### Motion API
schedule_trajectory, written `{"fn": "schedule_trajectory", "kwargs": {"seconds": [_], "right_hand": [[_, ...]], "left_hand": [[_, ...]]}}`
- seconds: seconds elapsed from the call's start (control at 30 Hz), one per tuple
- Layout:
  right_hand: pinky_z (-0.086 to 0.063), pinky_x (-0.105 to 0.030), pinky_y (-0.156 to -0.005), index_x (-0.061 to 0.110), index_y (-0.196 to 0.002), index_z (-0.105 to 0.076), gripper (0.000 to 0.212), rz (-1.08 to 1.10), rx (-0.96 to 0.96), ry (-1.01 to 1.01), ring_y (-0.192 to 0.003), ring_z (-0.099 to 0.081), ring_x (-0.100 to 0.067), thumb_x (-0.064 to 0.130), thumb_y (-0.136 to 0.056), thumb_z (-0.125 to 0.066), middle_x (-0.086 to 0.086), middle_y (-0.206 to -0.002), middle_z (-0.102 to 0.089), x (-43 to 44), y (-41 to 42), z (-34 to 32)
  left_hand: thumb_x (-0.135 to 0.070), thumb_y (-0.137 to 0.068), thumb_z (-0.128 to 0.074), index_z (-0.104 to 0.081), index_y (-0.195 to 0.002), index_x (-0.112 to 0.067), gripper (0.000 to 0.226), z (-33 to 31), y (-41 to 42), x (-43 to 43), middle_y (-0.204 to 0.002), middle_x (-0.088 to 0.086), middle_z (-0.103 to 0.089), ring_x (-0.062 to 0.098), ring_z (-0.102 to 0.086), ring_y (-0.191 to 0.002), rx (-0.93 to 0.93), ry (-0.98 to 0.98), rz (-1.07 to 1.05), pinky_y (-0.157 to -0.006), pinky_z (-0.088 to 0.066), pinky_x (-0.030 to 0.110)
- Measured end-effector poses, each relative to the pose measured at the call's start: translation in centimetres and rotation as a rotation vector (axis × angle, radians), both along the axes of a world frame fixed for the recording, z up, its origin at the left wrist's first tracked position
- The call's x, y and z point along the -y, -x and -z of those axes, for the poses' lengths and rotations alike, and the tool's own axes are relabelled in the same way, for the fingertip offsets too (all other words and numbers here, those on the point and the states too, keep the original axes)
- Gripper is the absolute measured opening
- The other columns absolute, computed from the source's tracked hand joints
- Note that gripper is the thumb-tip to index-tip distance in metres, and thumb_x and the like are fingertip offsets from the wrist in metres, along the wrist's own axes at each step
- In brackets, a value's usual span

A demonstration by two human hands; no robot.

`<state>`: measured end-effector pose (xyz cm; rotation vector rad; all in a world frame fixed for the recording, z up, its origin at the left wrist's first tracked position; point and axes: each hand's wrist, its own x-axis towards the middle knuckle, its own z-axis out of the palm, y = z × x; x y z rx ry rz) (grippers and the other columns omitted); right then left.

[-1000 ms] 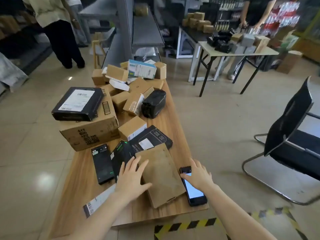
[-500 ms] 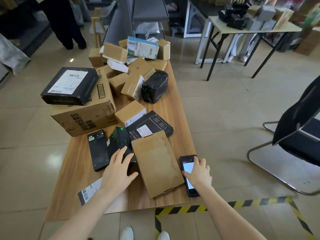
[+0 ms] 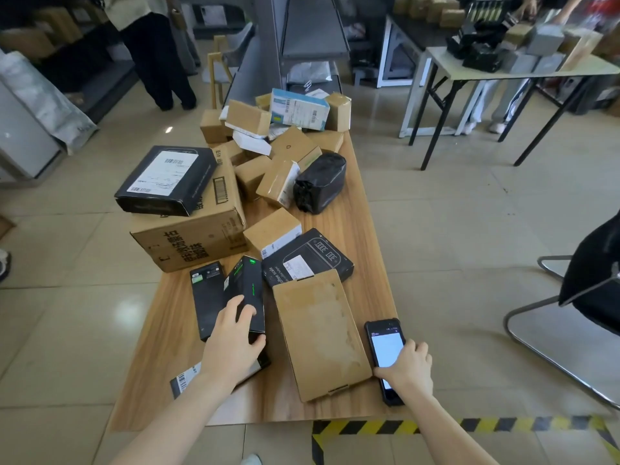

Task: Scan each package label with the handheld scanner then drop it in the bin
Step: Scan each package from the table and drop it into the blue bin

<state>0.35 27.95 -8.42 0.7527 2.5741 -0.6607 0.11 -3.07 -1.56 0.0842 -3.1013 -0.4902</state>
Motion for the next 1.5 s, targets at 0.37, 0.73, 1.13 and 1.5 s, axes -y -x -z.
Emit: {"fn": "schedule_trajectory", "kwargs": {"seconds": [0.37, 0.73, 1.13, 1.5], "right_hand": [[-0.050, -0.041, -0.085, 0.003, -0.125, -0.039, 0.089, 0.071, -0.050, -0.001, -0.112, -0.047, -0.030, 0.029, -0.056, -0.088, -0.013, -0.121, -0.041, -0.5, 0.2, -0.9], [-0.045, -0.033, -0.071, 0.004, -0.126, -0.042, 0.087, -0.087, -0.268, 0.060, -0.094, -0.051, -0.025, 0.022, -0.052, -0.083, -0.008, -0.114, -0.041, 5.4, 4.1, -8.4], [-0.048, -0.025, -0.061, 0.025, -0.116, -0.038, 0.082, -0.520, -0.144, 0.024, -0.091, -0.046, -0.009, 0.043, -0.046, -0.076, 0.008, -0.106, -0.036, 18.8, 4.8, -9.4], [-0.042, -0.017, -0.063, 0.032, -0.126, -0.032, 0.092, -0.609, -0.085, -0.058, -0.091, -0.042, -0.007, 0.051, -0.047, -0.075, 0.012, -0.116, -0.039, 22.7, 6.2, -8.8]], "left_hand": [[-0.026, -0.083, -0.069, -0.048, -0.116, -0.016, 0.040, -0.4, 0.5, 3.7, -0.120, 0.002, -0.050, 0.019, -0.054, -0.093, -0.060, -0.191, -0.151, -0.067, -0.047, 0.028], [-0.023, -0.100, -0.046, -0.045, -0.132, -0.028, 0.032, 1.1, 1.3, 13.4, -0.133, 0.006, -0.046, 0.023, -0.052, -0.116, 0.048, -0.448, -0.339, -0.083, -0.041, 0.026], [-0.026, -0.096, -0.054, -0.046, -0.134, -0.019, 0.039, 6.3, 3.8, 19.1, -0.133, 0.007, -0.053, 0.025, -0.048, -0.124, -0.003, -0.540, -0.380, -0.101, -0.040, 0.038], [-0.062, -0.053, -0.074, -0.020, -0.150, -0.032, 0.115, 6.8, 3.9, 20.6, -0.138, 0.001, -0.016, 0.025, -0.018, -0.133, 0.259, -0.333, -0.070, -0.108, -0.035, 0.035]]}}
